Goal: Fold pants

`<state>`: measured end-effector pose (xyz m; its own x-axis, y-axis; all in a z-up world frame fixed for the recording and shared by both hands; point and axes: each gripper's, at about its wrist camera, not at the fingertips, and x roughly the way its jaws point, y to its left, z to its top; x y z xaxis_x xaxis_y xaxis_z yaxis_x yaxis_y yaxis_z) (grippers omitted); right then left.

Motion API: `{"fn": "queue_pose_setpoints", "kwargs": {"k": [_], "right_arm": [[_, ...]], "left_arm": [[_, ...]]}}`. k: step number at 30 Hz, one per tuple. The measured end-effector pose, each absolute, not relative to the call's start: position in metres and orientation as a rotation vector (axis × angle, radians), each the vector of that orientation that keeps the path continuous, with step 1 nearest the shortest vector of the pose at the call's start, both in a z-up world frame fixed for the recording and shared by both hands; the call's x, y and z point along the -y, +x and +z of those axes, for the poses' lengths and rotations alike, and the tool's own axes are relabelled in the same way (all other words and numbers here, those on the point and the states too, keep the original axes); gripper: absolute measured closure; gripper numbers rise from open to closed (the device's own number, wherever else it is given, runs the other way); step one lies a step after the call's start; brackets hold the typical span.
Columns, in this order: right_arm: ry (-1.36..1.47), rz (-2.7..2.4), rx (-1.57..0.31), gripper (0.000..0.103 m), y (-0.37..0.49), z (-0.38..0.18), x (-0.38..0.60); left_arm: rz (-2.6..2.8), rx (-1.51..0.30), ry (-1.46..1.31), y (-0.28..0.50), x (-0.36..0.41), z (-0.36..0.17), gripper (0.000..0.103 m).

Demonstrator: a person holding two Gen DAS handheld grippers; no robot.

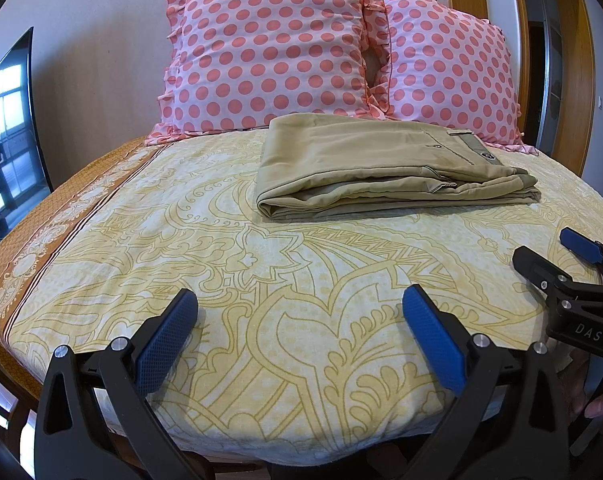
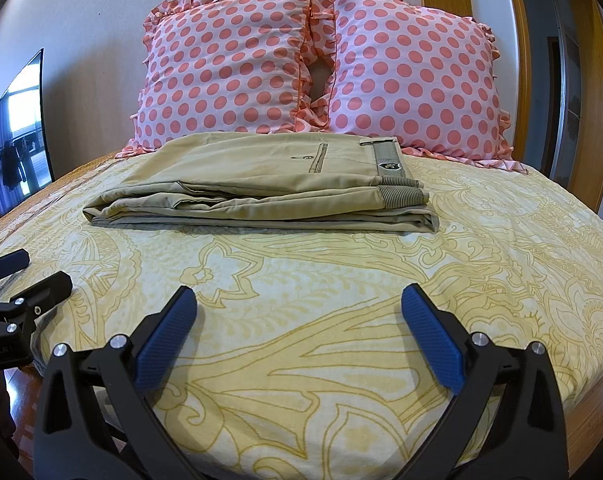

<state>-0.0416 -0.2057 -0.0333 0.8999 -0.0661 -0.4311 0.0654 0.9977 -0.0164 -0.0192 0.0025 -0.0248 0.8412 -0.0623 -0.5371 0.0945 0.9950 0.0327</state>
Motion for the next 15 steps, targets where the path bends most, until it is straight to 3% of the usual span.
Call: {"fn": "queue_pose_setpoints", "kwargs": {"k": [15], "right_arm": [[-0.002,-0.069,-0.443,0.002,-0.0412,-0.0334,0.2073]], "left_arm": [[-0.08,-0.564,0.057,-0.0195,-0.0011,-0.0246,0.001]]}}
